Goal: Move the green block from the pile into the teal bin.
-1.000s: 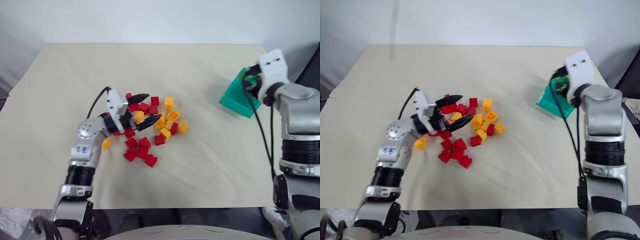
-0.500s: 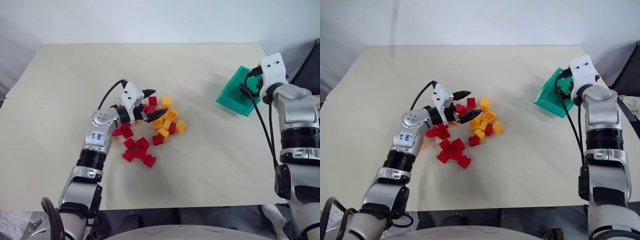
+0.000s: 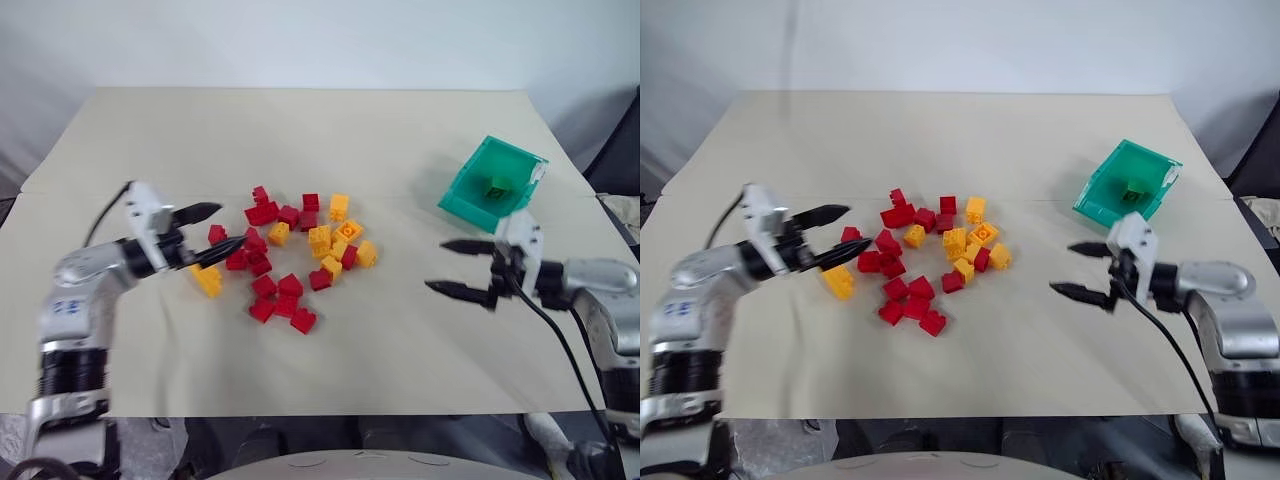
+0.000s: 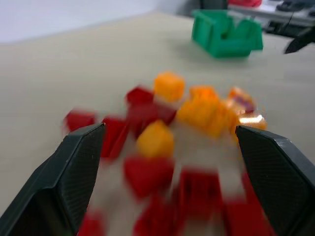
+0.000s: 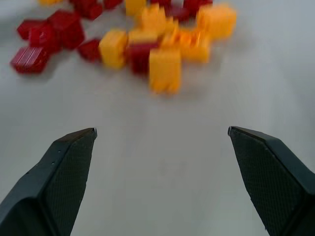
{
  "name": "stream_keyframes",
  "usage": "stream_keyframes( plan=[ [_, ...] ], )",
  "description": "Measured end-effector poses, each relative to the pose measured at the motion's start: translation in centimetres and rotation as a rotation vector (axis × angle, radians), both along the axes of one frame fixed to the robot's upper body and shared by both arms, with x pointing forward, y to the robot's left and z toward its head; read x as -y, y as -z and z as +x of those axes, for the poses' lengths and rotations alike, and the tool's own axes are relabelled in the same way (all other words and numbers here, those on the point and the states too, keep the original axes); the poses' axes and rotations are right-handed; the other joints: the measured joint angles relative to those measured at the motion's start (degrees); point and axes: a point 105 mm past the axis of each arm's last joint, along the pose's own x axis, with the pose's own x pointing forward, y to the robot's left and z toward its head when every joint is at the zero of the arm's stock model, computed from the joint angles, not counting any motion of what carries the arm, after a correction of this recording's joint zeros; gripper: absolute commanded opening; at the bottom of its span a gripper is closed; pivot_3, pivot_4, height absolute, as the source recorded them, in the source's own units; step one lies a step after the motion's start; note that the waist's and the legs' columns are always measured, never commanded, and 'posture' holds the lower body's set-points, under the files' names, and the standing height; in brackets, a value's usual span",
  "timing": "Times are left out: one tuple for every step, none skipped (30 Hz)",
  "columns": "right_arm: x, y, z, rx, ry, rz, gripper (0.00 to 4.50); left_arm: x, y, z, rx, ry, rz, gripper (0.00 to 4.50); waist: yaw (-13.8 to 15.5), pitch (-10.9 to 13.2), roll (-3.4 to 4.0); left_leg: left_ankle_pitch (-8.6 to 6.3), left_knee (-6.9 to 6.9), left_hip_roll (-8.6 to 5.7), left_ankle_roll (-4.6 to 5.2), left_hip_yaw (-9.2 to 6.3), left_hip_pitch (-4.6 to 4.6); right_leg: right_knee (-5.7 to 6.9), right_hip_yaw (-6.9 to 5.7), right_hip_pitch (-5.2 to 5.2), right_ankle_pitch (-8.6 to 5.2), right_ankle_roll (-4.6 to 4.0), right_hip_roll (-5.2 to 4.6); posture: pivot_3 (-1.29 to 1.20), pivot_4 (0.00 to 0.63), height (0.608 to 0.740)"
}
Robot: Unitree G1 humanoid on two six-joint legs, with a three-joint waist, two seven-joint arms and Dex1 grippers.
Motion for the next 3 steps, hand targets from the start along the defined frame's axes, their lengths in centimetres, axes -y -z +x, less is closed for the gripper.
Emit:
stream_keyframes(
  plan=[
    [0.2, 0.3, -0.3, -0.004, -0.012, -0.016, 4.48, -0.2, 0.1, -0.6, -0.002, 0.012, 0.015, 4.5, 0.0, 0.0, 0.02, -0.01, 0.0, 0.02, 0.01, -0.02, 0.17, -0.26, -0.05, 0.21, 0.04, -0.02, 0.01, 0.0, 0.15, 0.74],
    [0.4, 0.6, -0.7, -0.009, -0.025, -0.031, 4.48, -0.4, 0.2, -1.1, -0.005, 0.019, 0.017, 4.5, 0.0, 0.0, 0.02, -0.02, 0.0, 0.03, 0.03, -0.02, 0.32, -0.29, -0.05, 0.38, 0.04, -0.03, 0.01, 0.0, 0.15, 0.74],
    [0.4, 0.8, -0.9, -0.006, -0.036, -0.037, 4.48, -0.9, 0.4, -1.7, -0.01, 0.019, 0.023, 4.5, 0.0, 0.0, 0.02, -0.03, -0.02, 0.04, 0.04, -0.05, 0.42, -0.31, -0.08, 0.49, 0.04, -0.03, 0.01, 0.0, 0.15, 0.74]
  ],
)
